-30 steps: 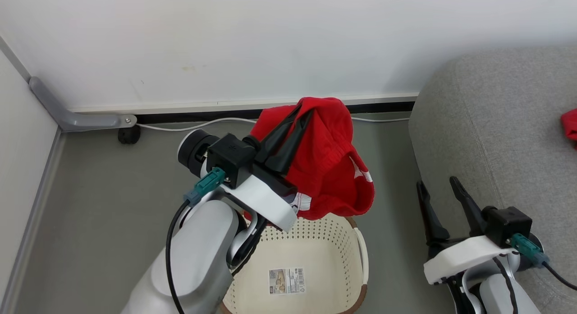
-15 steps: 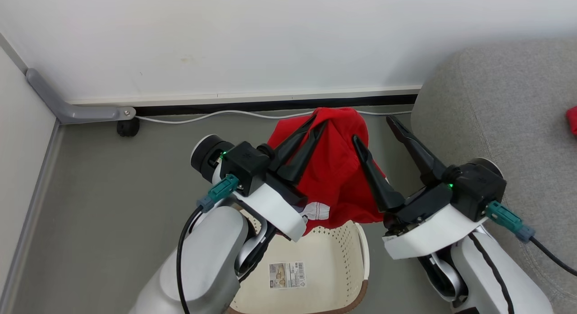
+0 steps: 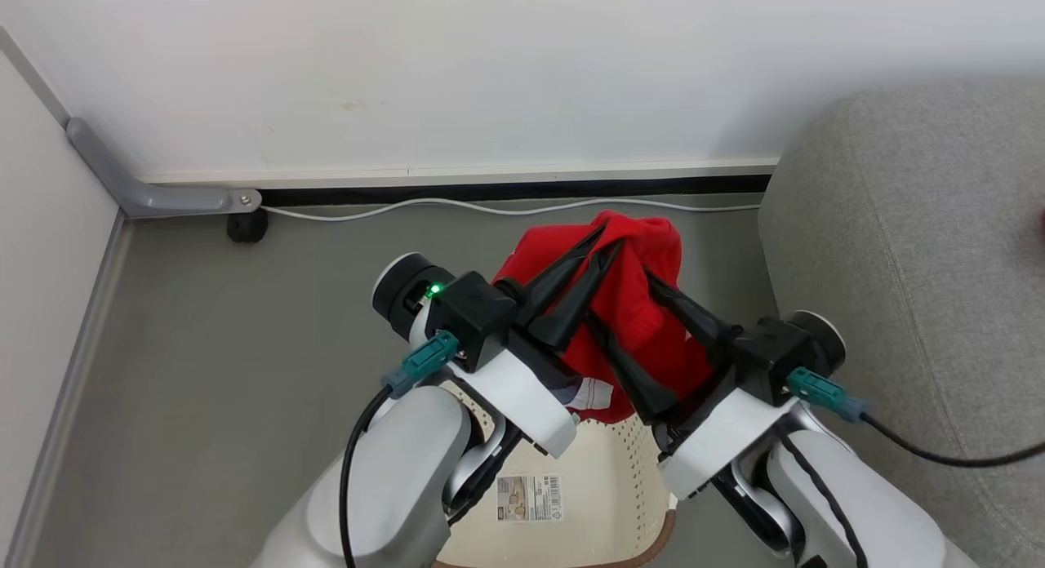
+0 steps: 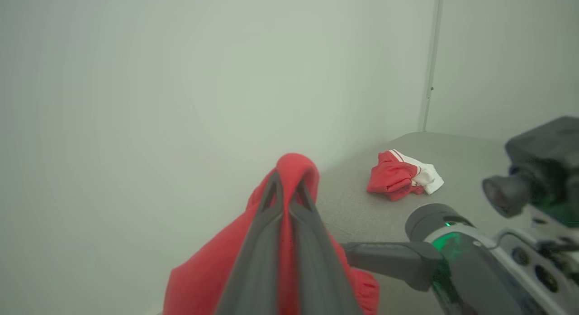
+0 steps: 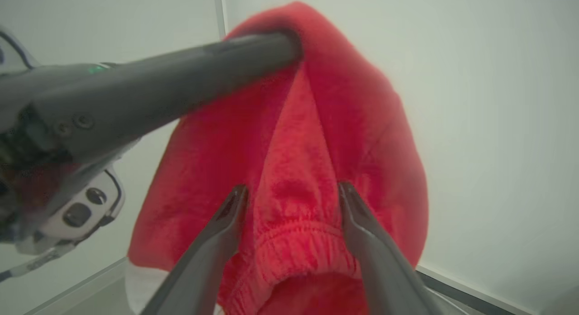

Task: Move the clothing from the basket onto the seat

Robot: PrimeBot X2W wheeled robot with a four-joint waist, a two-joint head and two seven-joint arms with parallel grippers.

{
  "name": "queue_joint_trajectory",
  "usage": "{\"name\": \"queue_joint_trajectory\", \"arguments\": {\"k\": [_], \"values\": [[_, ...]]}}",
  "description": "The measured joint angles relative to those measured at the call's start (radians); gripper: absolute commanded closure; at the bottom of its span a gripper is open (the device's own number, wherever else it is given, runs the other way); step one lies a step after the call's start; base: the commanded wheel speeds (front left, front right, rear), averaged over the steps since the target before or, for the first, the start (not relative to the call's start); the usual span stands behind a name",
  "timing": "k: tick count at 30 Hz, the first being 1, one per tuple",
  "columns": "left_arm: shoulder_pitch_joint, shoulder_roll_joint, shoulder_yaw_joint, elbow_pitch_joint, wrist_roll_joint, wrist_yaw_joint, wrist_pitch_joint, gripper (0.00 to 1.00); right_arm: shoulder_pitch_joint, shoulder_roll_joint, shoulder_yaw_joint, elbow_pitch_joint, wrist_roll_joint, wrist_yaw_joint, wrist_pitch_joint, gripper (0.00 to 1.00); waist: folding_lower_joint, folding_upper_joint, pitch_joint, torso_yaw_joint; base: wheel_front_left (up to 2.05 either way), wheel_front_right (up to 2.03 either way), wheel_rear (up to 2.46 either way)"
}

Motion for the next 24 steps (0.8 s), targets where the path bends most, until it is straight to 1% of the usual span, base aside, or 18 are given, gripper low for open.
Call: {"name": "queue_joint_trajectory", "arguments": {"k": [6, 10, 14, 15, 16, 17, 18, 24], "values": [[0.000, 0.000, -0.023, -0.002, -0.018, 0.007, 0.000, 1.00, -0.058, 0.009, 0.087, 0.146, 0.064, 0.000, 0.000, 0.00, 0.0000, 0.0000, -0.002, 0.015, 0.00, 0.00, 0.00], [0.000, 0.001, -0.029, -0.005, -0.023, 0.008, 0.000, 1.00, -0.101, 0.021, 0.119, 0.173, 0.095, 0.000, 0.000, 0.00, 0.0000, 0.0000, -0.001, 0.022, 0.00, 0.00, 0.00], [0.000, 0.001, -0.032, -0.005, -0.025, 0.012, 0.000, 1.00, -0.114, 0.021, 0.128, 0.172, 0.100, 0.000, 0.000, 0.00, 0.0000, 0.0000, 0.001, 0.022, 0.00, 0.00, 0.00], [0.000, 0.001, -0.032, -0.005, -0.026, 0.012, 0.000, 1.00, -0.115, 0.020, 0.129, 0.171, 0.100, 0.000, 0.000, 0.10, 0.0000, 0.0000, 0.002, 0.022, 0.00, 0.00, 0.00], [0.000, 0.001, -0.033, -0.005, -0.028, 0.012, 0.000, 1.00, -0.115, 0.019, 0.130, 0.170, 0.100, 0.000, 0.000, 0.41, 0.0001, 0.0000, 0.003, 0.021, 0.00, 0.00, 0.00], [0.000, 0.001, -0.033, -0.005, -0.030, 0.012, 0.000, 1.00, -0.115, 0.018, 0.133, 0.170, 0.100, 0.000, 0.000, 0.65, 0.0001, 0.0000, 0.004, 0.021, 0.00, 0.00, 0.00], [0.000, 0.001, -0.033, -0.005, -0.030, 0.012, 0.000, 1.00, -0.115, 0.018, 0.133, 0.171, 0.102, 0.000, 0.000, 1.00, 0.0000, 0.0000, 0.005, 0.020, 0.00, 0.00, 0.00], [0.000, 0.001, -0.033, -0.001, -0.030, 0.012, 0.000, 1.00, -0.116, 0.018, 0.141, 0.176, 0.126, 0.000, 0.000, 1.00, 0.0000, 0.0000, 0.010, 0.016, 0.00, 0.00, 0.00]]}}
